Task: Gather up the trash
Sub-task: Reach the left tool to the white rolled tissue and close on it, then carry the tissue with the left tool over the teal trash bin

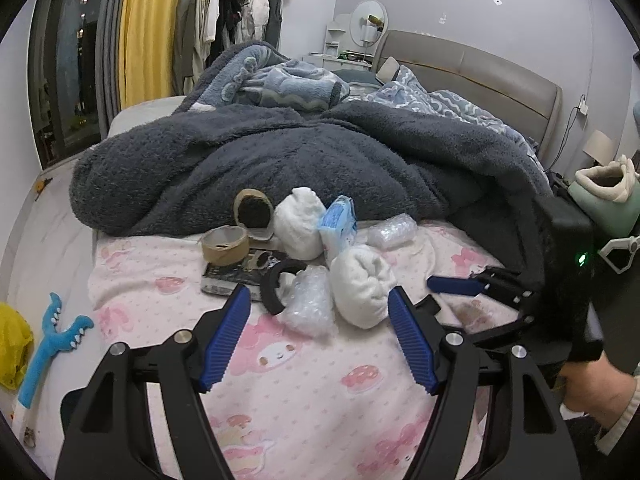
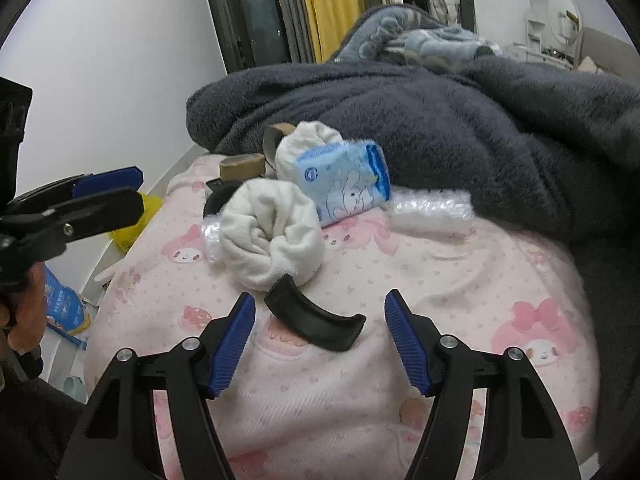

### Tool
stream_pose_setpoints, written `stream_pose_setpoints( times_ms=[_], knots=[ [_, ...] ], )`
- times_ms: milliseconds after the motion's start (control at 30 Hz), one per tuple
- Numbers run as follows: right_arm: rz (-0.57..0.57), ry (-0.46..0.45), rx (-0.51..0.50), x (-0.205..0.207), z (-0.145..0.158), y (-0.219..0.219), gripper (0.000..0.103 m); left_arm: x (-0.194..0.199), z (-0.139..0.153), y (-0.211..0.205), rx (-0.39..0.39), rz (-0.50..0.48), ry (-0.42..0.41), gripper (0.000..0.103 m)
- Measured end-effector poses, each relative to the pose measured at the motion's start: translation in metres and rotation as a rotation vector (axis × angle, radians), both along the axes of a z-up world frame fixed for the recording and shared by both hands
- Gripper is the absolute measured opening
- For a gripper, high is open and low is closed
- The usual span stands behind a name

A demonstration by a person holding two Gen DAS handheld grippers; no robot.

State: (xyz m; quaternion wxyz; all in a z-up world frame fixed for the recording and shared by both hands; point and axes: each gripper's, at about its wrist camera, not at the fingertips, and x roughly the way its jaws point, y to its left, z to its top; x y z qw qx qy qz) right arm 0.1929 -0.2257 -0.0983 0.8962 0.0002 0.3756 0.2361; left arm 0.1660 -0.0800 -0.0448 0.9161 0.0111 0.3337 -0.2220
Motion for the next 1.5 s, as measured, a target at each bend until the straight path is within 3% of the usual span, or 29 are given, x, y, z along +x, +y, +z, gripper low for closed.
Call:
stream_pose_setpoints(
  times_ms=[300,633,800,900,1000,1133,1233,1500],
  knots=[
    [-0.001,0.018,-0.014,0.002,-0.012,0.001,0.046,0.01,-0.008,-0.019,0.023,0.021,0.022,0.074],
    [-0.028,-0.021,0.068,-0.005,0.009,-0.019,0.044,0.016,-0.013,-0.039,0.031,0.026,0.022,0.074],
    [-0.074,-0.042,0.105,-0.007,0.02,-0.038,0.044,0.024,-0.022,-0.049,0.045,0.025,0.045,0.064],
    [-0.099,-0.04,0.141,-0.008,0.023,-0.053,0.044,0.03,-0.026,-0.05,0.008,0.015,0.075,0.058],
    [-0.119,-0.038,0.159,-0.009,0.023,-0.066,0.044,0.034,-0.028,-0.051,0.002,0.018,0.086,0.045],
    [-0.138,-0.034,0.178,-0.008,0.024,-0.076,0.044,0.039,-0.031,-0.055,0.001,0.026,0.106,0.041],
    [-0.144,-0.034,0.182,-0.005,0.026,-0.075,0.044,0.042,-0.036,-0.056,0.027,0.039,0.136,0.028],
    [-0.138,-0.059,0.197,-0.007,0.04,-0.063,0.044,0.034,-0.021,-0.041,-0.032,0.03,0.117,0.023]
  ],
)
